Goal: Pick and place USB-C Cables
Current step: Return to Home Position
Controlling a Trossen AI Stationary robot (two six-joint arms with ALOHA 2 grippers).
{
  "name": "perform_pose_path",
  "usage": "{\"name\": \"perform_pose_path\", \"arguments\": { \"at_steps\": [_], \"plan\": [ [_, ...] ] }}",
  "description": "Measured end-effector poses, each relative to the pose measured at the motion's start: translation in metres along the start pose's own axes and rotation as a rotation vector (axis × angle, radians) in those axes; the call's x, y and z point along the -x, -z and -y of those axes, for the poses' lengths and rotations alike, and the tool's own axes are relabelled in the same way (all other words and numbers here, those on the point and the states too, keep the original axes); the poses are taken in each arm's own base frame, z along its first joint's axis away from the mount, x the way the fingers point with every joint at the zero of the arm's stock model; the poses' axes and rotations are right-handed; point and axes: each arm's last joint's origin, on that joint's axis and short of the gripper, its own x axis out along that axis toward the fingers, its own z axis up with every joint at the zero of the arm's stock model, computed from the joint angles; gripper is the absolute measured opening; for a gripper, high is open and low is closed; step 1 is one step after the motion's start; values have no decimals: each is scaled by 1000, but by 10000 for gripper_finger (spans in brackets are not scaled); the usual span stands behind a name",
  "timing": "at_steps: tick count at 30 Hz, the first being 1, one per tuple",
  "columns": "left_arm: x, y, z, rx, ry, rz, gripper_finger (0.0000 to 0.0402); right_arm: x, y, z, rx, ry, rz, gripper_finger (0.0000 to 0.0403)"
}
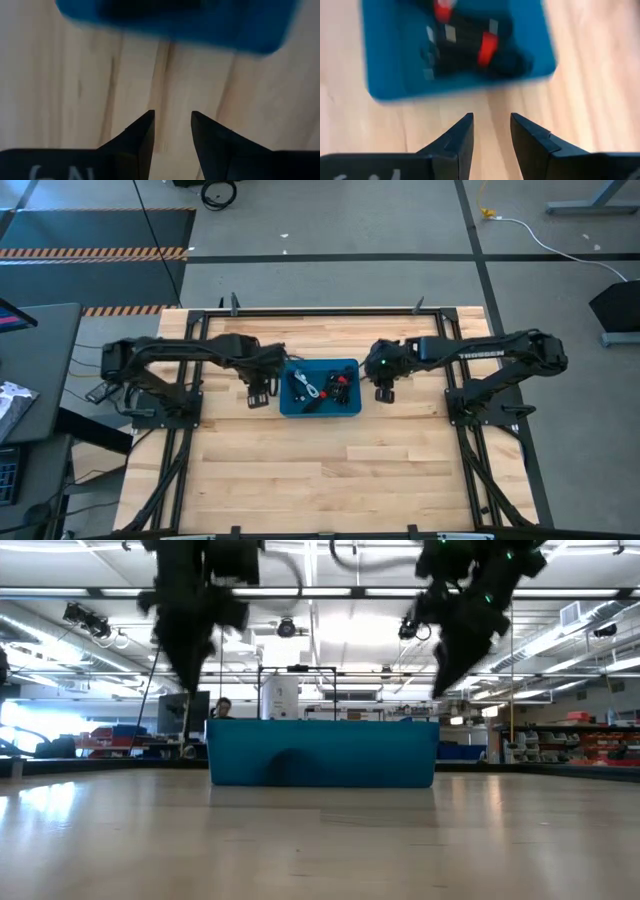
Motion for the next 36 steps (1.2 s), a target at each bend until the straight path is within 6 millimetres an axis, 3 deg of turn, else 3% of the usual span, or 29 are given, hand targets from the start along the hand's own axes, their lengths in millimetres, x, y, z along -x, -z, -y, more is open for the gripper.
{"name": "perform_pose_path", "arguments": {
  "at_steps": [8,14,17,23,29,36],
  "plan": [
    [75,-22,1,-94,20,580,134,44,-47,1,26,-111,248,134],
    [105,-10,1,-137,55,753,130,84,-45,2,36,-208,385,130],
    [109,-4,0,-144,62,849,109,104,-35,5,26,-199,464,107],
    [85,7,-1,-165,191,1031,14,126,-1,7,-11,-191,568,10],
    [45,30,1,-119,231,1158,5,126,43,6,-95,-195,615,4],
    [22,65,2,-71,251,1242,4,121,88,4,-176,-202,737,3]
  ]
}}
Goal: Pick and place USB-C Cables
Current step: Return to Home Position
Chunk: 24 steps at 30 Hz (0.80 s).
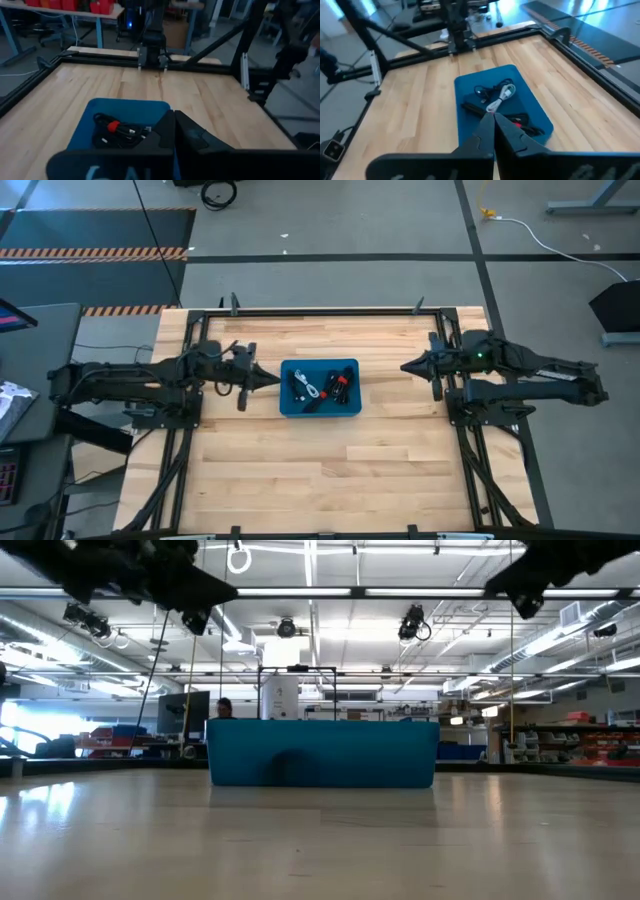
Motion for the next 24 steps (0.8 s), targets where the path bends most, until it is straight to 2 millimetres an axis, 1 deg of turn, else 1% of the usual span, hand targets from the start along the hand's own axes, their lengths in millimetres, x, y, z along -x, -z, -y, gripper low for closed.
{"name": "perform_pose_path", "arguments": {
  "at_steps": [5,9,14,18,24],
  "plan": [
    [16,21,3,45,-5,81,3,9,28,5,-50,71,56,2],
    [27,37,4,79,-22,122,3,10,45,6,-69,60,115,2],
    [36,57,4,103,-76,146,2,5,62,7,-57,70,183,1],
    [42,65,5,114,-74,190,2,1,71,7,-53,56,227,0],
    [47,76,6,92,-68,249,2,-13,88,5,3,-11,282,0]
  ]
}}
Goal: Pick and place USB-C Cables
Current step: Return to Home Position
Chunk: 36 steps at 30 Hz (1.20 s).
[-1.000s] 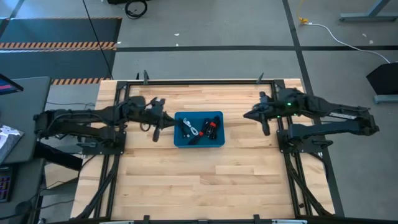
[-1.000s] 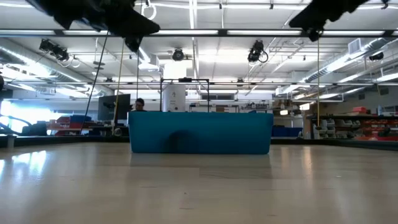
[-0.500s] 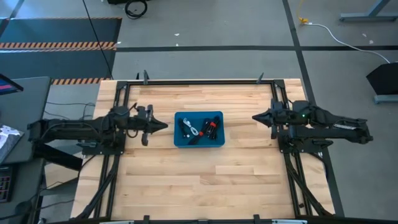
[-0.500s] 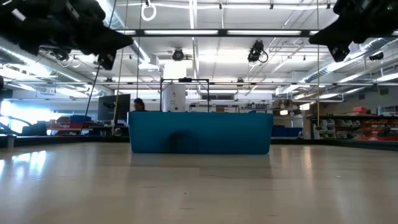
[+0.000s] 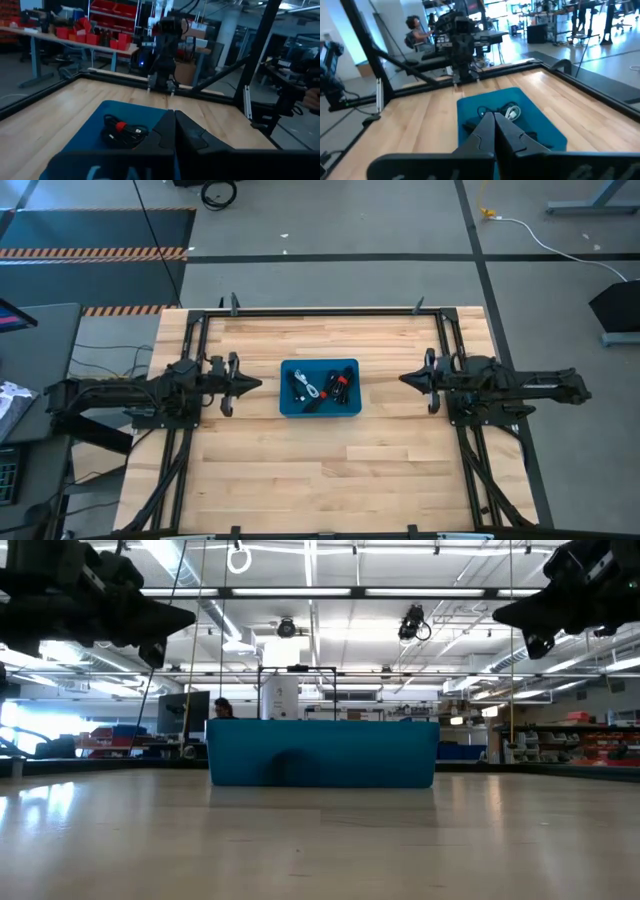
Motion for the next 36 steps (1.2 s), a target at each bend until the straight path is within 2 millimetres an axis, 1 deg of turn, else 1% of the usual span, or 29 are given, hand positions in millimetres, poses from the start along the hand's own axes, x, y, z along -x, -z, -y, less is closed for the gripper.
{"name": "perform_pose_path", "arguments": {
  "at_steps": [3,8,16,21,31,36],
  "plan": [
    [3,8,-1,-4,2,11,2,-4,13,1,21,-12,-9,0],
    [3,8,-1,-21,16,8,2,-6,26,2,28,-57,14,0],
    [3,9,-1,-20,23,6,2,1,25,3,43,-66,82,0],
    [3,9,-1,-15,23,4,2,3,32,6,19,-17,14,0],
    [3,10,-2,-8,-4,-9,2,3,34,6,47,-18,16,1],
    [3,14,-2,-25,8,-43,2,2,37,4,68,-101,10,1]
  ]
}}
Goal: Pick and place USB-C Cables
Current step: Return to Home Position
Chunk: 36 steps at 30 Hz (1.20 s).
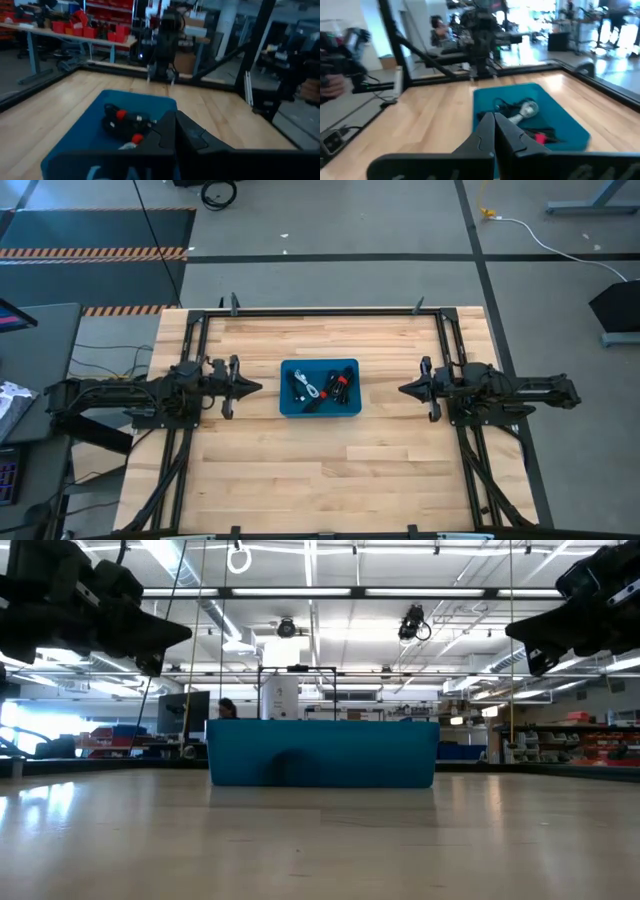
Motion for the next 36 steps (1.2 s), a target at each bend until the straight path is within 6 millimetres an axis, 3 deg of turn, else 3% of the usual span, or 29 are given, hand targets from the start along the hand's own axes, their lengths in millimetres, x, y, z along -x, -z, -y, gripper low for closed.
{"name": "perform_pose_path", "arguments": {
  "at_steps": [5,12,18,24,30,36],
  "plan": [
    [0,7,-1,-10,-11,-74,2,-1,1,-1,21,-30,27,1],
    [0,-4,0,-37,-17,46,2,-2,2,1,46,3,41,1],
    [0,4,-3,26,-109,-27,2,-2,2,2,47,17,40,2],
    [0,8,7,67,-134,-50,1,-2,3,2,36,17,37,4],
    [3,8,21,2,-173,-27,1,-3,4,2,38,18,24,4],
    [14,5,19,-25,-236,-9,1,-3,4,2,38,18,21,4]
  ]
}}
